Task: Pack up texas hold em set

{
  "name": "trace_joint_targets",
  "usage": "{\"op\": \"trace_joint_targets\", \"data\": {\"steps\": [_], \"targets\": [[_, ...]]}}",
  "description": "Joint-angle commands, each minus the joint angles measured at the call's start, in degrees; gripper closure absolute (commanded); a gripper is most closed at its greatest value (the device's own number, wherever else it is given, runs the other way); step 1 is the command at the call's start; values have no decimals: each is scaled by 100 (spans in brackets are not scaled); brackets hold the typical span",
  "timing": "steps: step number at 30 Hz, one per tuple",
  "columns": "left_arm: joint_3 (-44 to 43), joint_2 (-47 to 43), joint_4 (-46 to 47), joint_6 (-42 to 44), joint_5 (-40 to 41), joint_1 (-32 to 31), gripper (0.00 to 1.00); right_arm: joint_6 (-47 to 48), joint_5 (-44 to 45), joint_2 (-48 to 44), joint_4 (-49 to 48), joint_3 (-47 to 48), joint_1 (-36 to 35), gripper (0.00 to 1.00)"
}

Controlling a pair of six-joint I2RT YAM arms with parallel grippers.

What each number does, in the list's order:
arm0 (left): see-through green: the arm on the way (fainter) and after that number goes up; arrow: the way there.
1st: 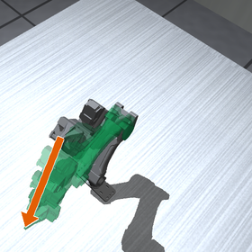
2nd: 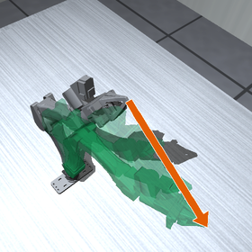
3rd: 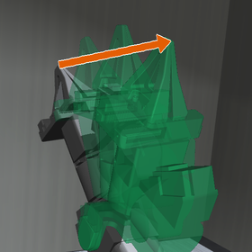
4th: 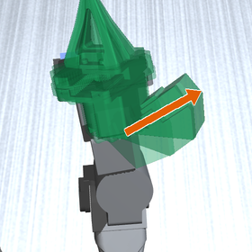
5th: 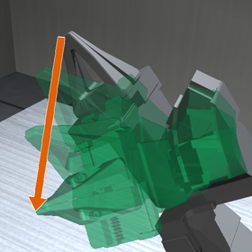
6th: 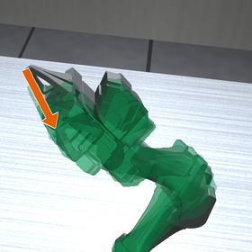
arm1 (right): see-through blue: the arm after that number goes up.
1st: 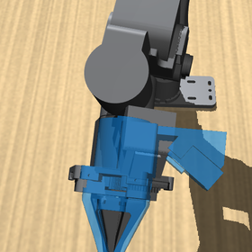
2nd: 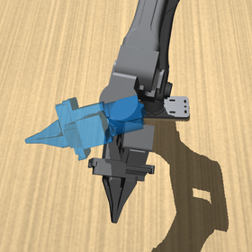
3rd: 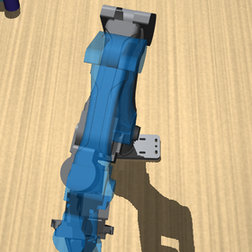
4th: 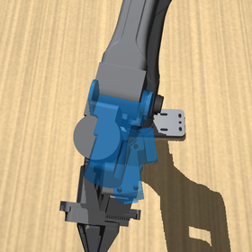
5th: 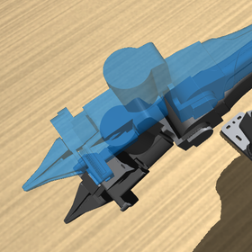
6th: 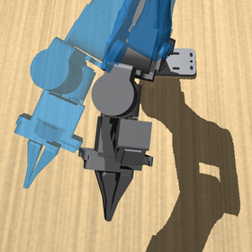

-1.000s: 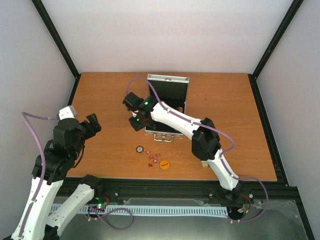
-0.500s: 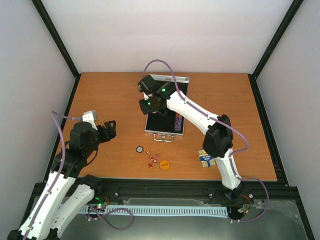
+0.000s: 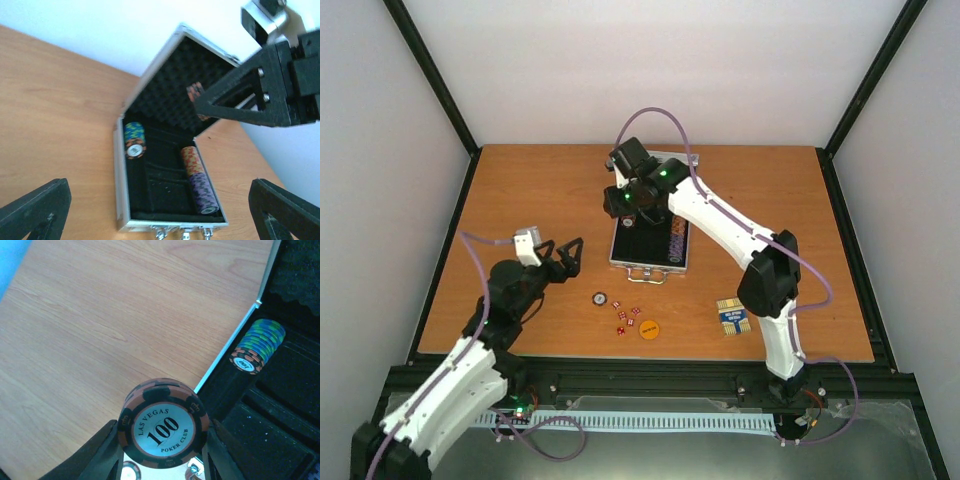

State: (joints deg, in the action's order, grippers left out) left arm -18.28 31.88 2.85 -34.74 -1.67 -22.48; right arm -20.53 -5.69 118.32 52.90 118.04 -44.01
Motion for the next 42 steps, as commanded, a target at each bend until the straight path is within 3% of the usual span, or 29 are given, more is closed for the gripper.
{"op": "trace_joint_targets", "data": {"steps": [1,7,17,33,42], "targets": [[-71,1078,2214,587,146,-522,0,-94,-246,-416,-249,2,52,97],[-240,2421,3547,746,744,-994,0,-141,-383,-591,-264,-5,59,97],[-399,3336,5176,769,1307,-1295,0,-212,-503,-845,-439,-259,59,97],[-1015,4615,6318,563,1282,-1362,0,-322,-676,-949,-471,-263,59,97],[-1056,5012,7167,1073,1818,-1398,0,-524,-1102,-975,-602,-261,59,97]]}}
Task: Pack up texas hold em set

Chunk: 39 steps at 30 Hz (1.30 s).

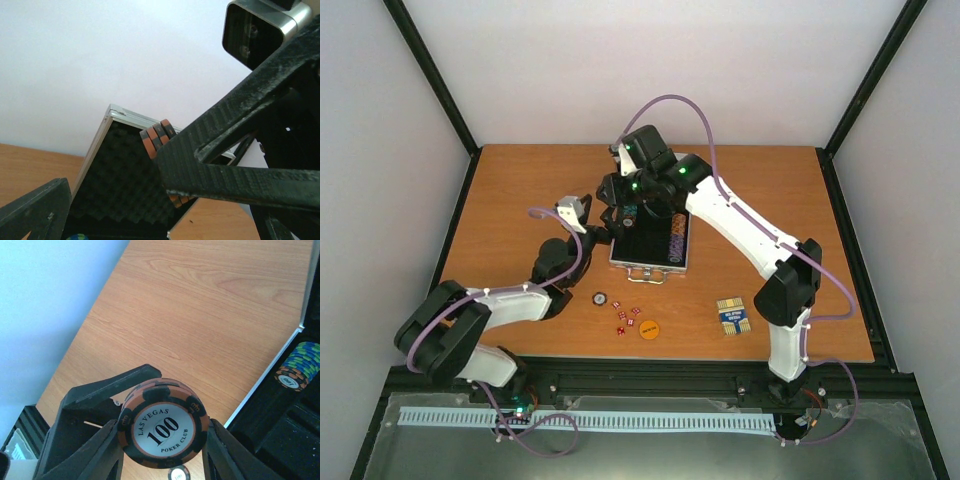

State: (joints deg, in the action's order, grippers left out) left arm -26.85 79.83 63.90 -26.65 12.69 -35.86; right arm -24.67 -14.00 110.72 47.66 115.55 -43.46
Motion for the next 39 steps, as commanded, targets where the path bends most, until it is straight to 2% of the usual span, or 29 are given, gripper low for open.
{"op": "trace_joint_targets", "data": {"steps": [1,8,14,23,36,39], "targets": [[-210,289,1172,286,444,-62,0,-96,-271,-229,-59,-12,4,97],[-260,659,1825,619,435,-62,0,-2,-108,-361,103,-112,4,97],[-208,560,1951,908,355,-62,0,-9,-184,-367,155,-138,4,97],[-154,171,2083,1483,250,-61,0,-53,-369,-399,218,-159,4,97],[-105,-669,1876,1625,420,-62,4,-38,-311,-454,383,-312,4,97],[-44,-937,1827,1694,425,-53,2,-46,-297,-464,361,-353,5,97]]}}
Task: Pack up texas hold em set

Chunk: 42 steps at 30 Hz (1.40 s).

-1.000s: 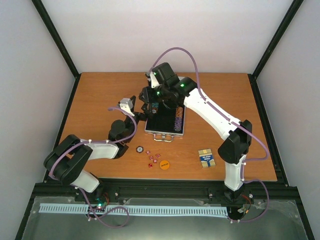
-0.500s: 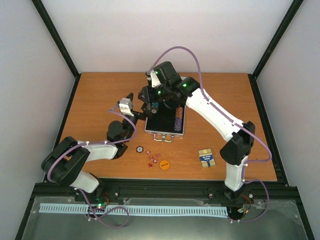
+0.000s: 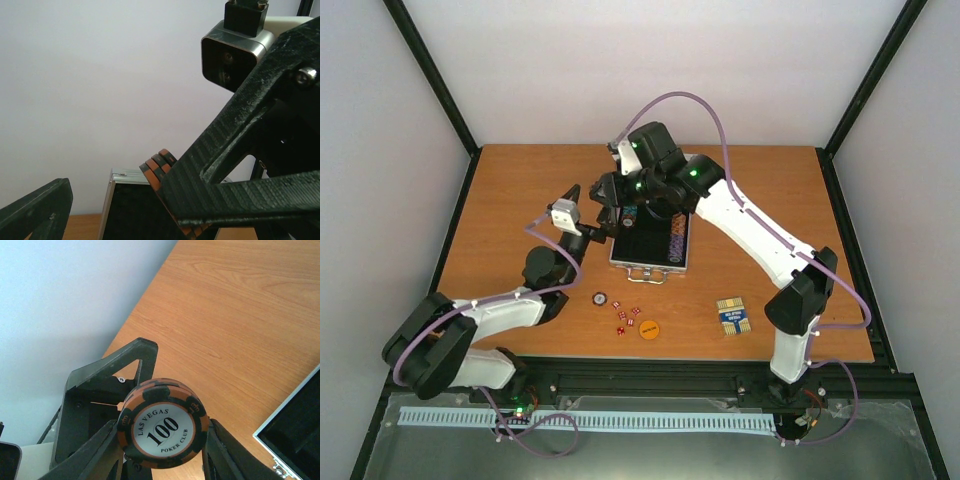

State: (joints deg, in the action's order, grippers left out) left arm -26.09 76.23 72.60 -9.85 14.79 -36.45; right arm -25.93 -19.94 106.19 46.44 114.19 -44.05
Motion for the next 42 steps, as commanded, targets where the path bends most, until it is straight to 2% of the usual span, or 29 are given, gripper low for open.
{"op": "trace_joint_targets", "data": {"steps": [1,12,16,17,18,20,26,29,31,42], "targets": [[-97,-630,966,39,196,13,1,73,294,-11,468,-218,63,97],[-156,-695,1222,48,-117,77,0,104,132,-64,439,-265,63,97],[-248,-767,1119,113,-268,128,4,105,166,-158,389,-424,63,97],[-283,-802,1030,150,-387,152,11,106,161,-160,392,-444,63,97],[-343,-854,857,184,-542,181,23,109,151,-168,393,-454,63,97],[-445,-948,509,198,-727,215,36,115,136,-182,375,-493,62,97],[-406,-1046,437,54,-683,289,37,125,106,-204,375,-535,63,97],[-402,-1110,320,16,-675,326,46,129,91,-228,375,-579,63,97],[-446,-1138,137,-17,-658,354,56,129,74,-258,359,-631,63,97],[-565,-1110,105,-276,-627,554,73,165,8,-439,276,-999,57,97]]}}
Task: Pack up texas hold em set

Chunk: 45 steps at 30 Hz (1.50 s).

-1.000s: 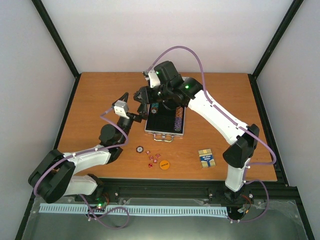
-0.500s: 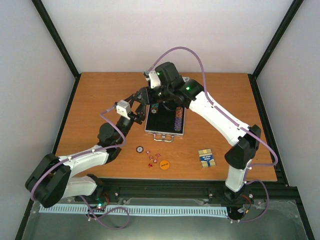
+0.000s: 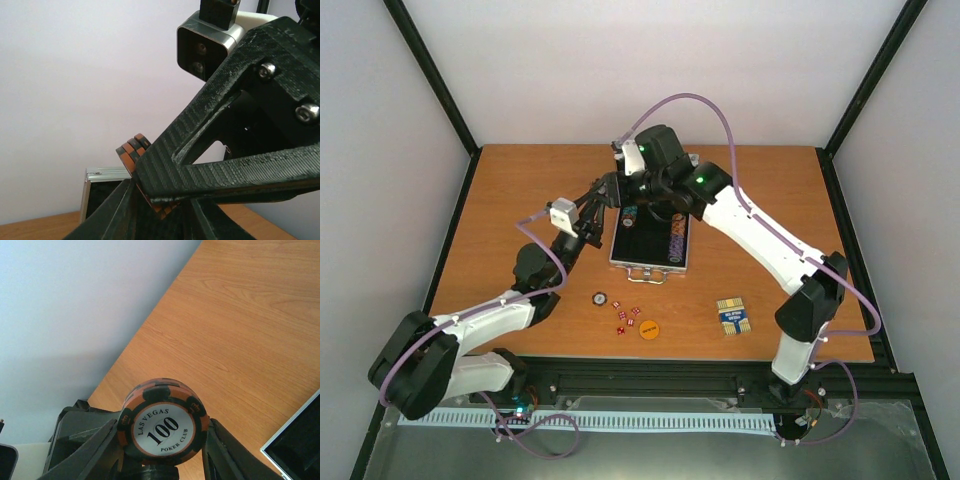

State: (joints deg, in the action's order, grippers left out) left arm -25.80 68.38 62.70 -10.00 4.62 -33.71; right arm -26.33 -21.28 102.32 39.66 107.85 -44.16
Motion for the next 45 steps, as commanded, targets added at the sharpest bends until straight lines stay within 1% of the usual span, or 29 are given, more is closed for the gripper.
{"op": "trace_joint_targets", "data": {"steps": [1,6,7,9,11,12,17,23,27,28,29,31,32,35,39,41,45], "targets": [[-623,-319,1103,-253,326,293,74,207,127,-63,948,-398,74,97],[-810,-220,1160,-139,106,313,75,212,72,-112,908,-548,66,97],[-838,-189,1180,-109,75,313,77,219,71,-123,904,-577,66,97],[-908,-133,1203,-88,-5,321,85,224,60,-150,895,-620,65,97],[-998,-49,1233,-58,-200,337,98,233,39,-166,894,-665,57,97],[-1044,-18,1240,-24,-361,339,99,231,36,-175,890,-695,57,97],[-1210,99,1263,86,-959,348,99,225,18,-221,819,-876,57,97],[-1191,141,1271,213,-1460,348,99,237,-29,-163,789,-907,57,97],[-1319,34,807,247,-1578,348,99,242,-78,-136,763,-893,52,97],[-1337,7,721,297,-1553,350,95,240,-78,-125,763,-886,50,97],[-1326,-6,700,332,-1527,353,88,237,-78,-125,765,-886,48,97],[-1309,-25,701,364,-1444,348,68,246,-90,-112,771,-882,44,97],[-1305,-34,700,360,-1406,348,63,249,-101,-109,778,-874,40,97],[-1282,-35,725,366,-1404,349,56,258,-105,-90,789,-871,24,97],[-1233,-16,849,368,-1326,352,50,267,-137,-60,805,-850,-4,97],[-1223,19,972,386,-1336,348,49,274,-174,-40,819,-829,-25,97],[-1296,134,1166,440,-1453,348,51,356,-213,58,943,-748,-161,97]]}}
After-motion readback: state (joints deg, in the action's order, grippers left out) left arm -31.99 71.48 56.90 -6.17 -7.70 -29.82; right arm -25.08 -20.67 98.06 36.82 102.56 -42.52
